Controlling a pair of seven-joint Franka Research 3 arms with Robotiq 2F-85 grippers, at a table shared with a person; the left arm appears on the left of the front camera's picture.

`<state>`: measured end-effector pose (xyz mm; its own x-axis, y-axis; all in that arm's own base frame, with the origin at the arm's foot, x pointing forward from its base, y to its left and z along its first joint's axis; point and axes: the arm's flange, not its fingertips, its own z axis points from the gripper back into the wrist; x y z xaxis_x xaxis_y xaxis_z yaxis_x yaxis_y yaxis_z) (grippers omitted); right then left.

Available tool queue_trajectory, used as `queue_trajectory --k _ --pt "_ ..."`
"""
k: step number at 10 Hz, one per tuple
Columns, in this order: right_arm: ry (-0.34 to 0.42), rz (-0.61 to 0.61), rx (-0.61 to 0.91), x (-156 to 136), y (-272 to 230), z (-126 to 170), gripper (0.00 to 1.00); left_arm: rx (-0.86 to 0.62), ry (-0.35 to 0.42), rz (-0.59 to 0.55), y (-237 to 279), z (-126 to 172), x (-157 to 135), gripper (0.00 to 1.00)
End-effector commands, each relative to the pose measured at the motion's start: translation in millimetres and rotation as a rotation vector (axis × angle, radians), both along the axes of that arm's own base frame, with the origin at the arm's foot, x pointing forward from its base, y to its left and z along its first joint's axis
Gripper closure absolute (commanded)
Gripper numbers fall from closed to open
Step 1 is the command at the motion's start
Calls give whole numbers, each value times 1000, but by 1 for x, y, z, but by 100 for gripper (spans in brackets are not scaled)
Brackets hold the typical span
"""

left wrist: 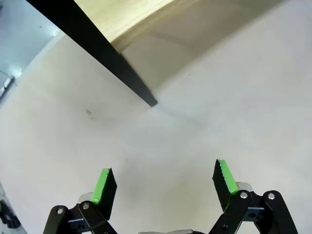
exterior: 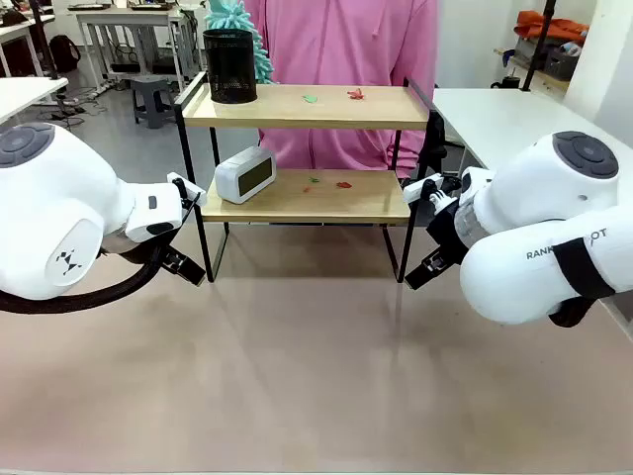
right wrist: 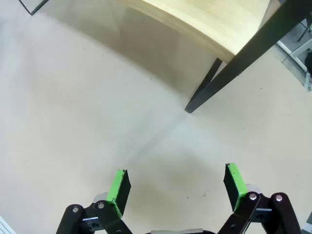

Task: Clean the shelf.
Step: Pick up the Duster from the human.

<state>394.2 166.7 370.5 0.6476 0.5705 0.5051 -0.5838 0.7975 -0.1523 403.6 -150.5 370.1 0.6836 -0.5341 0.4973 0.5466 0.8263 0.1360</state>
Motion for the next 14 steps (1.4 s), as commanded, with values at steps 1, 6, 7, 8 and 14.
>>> queue_trajectory --k 1,6,7,8,14 --pt "0 0 0 0 0 0 0 0 0 0 0 0 0 0" --pt "0 0 0 0 0 0 0 0 0 0 0 0 0 0" --pt "0 0 0 0 0 0 0 0 0 0 0 0 0 0" --pt "0 0 0 0 0 0 0 0 0 0 0 0 0 0" --pt "242 -390 201 -30 -85 106 0 -49 400 -138 52 88 -70 0"
